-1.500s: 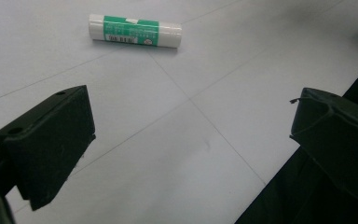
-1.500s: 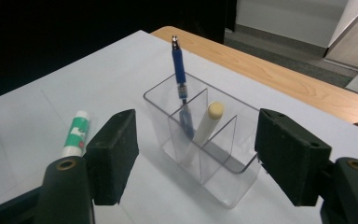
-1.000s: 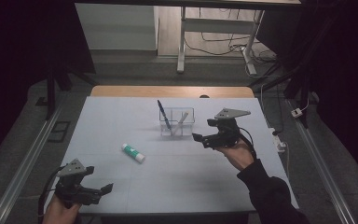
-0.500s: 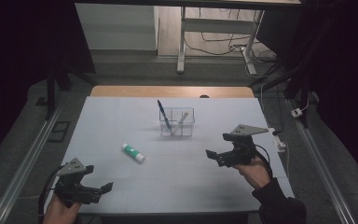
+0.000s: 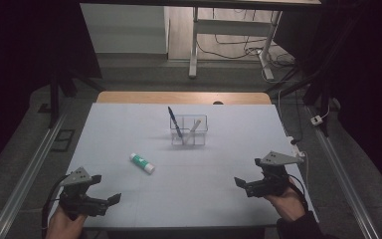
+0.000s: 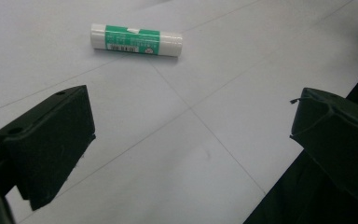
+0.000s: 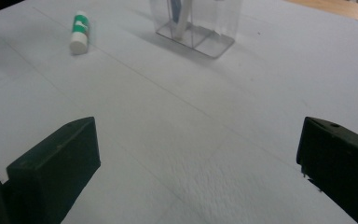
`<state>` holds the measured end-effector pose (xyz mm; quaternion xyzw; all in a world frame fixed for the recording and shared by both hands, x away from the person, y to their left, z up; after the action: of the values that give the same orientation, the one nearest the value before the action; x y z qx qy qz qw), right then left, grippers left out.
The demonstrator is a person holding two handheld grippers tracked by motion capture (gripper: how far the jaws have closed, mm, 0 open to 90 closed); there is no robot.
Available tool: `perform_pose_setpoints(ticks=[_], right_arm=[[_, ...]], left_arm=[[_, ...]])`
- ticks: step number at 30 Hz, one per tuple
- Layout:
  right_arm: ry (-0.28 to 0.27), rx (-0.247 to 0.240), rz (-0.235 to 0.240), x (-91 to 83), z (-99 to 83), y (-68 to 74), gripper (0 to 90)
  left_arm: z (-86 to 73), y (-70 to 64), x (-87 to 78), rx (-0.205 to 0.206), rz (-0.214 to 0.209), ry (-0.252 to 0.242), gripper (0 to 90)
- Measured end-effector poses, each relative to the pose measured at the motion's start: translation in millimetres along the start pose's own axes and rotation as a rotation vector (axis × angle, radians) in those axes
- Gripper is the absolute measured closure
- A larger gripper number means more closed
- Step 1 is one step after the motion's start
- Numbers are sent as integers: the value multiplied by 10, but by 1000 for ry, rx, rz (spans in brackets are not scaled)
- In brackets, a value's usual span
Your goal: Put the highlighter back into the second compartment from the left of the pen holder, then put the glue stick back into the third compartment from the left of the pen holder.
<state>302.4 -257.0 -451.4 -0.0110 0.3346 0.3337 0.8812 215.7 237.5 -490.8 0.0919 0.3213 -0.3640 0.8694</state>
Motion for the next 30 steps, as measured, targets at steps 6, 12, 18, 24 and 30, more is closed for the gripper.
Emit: perform_pose_setpoints(ticks=[6, 12, 18, 24, 30], right_arm=[[13, 24, -51, -110, -146, -66, 0], [20, 52, -79, -202, -250, -113, 0], [48, 75, -87, -262, -351, -161, 0], [42, 110, -70, -292, -365, -199, 0], [49, 100, -73, -284, -365, -186, 0]], left_arm=[[6, 1, 7, 4, -4, -1, 0], [21, 0, 16, 6, -8, 5, 0], [45, 2, 38, 10, -13, 10, 0], [80, 16, 67, 15, -24, 9, 0], [153, 49, 96, 24, -26, 6, 0]])
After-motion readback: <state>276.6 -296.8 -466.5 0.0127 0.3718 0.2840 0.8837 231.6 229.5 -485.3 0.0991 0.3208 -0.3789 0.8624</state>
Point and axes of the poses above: each handheld gripper's, and its own axes: x roughly forward along the jaws, z roughly out of its top, y roughly to its left, the point moved 2 cm from there along x, roughly forward along the jaws, and after that the axes turned 12 degrees about x, right-handed, at the moved point
